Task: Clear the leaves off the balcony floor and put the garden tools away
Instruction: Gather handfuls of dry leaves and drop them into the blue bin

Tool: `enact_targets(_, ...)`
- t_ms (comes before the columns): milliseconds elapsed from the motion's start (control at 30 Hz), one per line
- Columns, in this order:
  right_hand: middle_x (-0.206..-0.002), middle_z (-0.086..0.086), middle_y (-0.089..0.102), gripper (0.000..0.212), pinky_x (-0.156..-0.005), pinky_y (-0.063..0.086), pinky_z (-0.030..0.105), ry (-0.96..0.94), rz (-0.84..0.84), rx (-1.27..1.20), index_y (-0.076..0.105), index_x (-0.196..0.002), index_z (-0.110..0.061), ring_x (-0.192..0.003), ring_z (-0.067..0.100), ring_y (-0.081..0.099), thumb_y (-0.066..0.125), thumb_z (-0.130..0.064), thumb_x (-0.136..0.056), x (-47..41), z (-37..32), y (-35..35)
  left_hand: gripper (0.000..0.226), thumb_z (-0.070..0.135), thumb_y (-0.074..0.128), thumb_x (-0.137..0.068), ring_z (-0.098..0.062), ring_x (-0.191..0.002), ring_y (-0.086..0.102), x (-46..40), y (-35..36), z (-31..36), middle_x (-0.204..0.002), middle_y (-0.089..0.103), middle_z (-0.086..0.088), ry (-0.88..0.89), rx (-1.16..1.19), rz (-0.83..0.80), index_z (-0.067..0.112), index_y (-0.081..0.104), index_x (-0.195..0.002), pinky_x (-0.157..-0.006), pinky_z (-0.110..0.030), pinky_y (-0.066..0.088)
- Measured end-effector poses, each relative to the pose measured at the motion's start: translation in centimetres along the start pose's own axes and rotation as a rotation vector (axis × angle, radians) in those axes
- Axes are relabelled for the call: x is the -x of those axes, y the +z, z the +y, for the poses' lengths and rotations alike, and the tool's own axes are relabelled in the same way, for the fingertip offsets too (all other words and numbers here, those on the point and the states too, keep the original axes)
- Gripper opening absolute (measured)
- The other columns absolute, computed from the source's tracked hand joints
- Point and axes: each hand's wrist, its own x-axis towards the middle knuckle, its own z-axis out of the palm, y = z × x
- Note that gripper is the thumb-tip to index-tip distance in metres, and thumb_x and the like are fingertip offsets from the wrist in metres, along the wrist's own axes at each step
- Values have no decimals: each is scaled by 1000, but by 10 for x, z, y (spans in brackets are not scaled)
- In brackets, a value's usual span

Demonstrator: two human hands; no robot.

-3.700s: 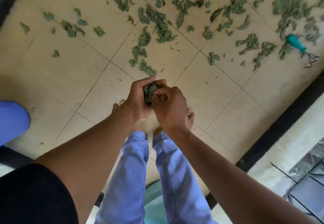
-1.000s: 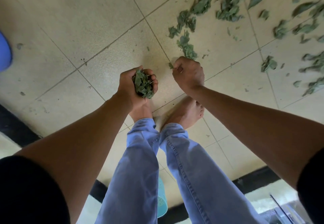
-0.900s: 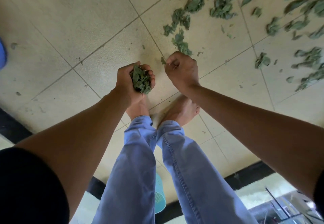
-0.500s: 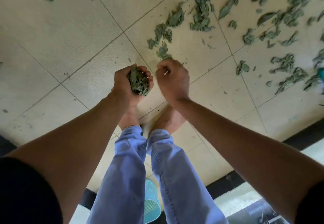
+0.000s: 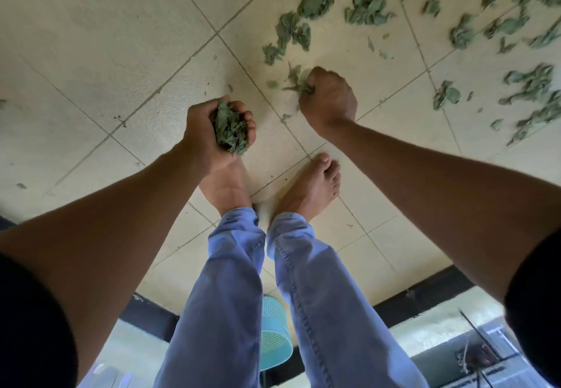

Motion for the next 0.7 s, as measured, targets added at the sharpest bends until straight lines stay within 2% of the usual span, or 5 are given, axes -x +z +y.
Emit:
enact_targets(167, -83, 2, 60, 20, -64, 38, 30, 30, -53, -224, 59, -81, -21, -77, 24, 56, 55, -27, -99, 34, -2, -28, 36, 31, 45, -98, -23, -72, 58, 19, 7, 3, -82, 58, -8, -7, -11, -6, 10, 64, -75, -67, -29, 49)
enact_targets(367, -99, -3, 56, 21, -76, 33, 22, -28, -41, -451, 75, -111, -20, -91, 10, 51, 57, -19, -101, 80, -39, -71, 33, 29, 47, -96, -24, -71, 59, 42, 44, 18, -82, 59, -10, 42, 32, 22, 8, 65, -78, -68, -28, 47)
enact_targets(533, -96, -5, 73, 28, -77, 53, 30, -168, -20, -596, 69, -119, -24, -87, 15, 67, 66, -23, -91, 104, -88, -93, 34, 29, 47, -98, -25, -58, 68, 53, 73, 28, -71, 68, -10, 82, 12, -3, 7, 70, -86, -59, -26, 55)
enact_targets(600, -94, -4, 74, 28, -75, 58, 37, -194, 17, -538, 65, -119, -26, -85, 19, 71, 66, -26, -91, 105, -95, -87, 39, 30, 42, -102, -25, -53, 66, 50, 76, 31, -64, 66, -10, 98, 23, -31, 5, 68, -87, -52, -25, 54)
enact_targets(700, -92, -4, 72, 21, -68, 57, 40, -208, 94, -451, 64, -112, -26, -79, 21, 70, 63, -33, -92, 99, -95, -72, 41, 31, 39, -103, -25, -58, 68, 43, 70, 28, -67, 68, -12, 116, 71, -104, 5, 68, -89, -57, -29, 57)
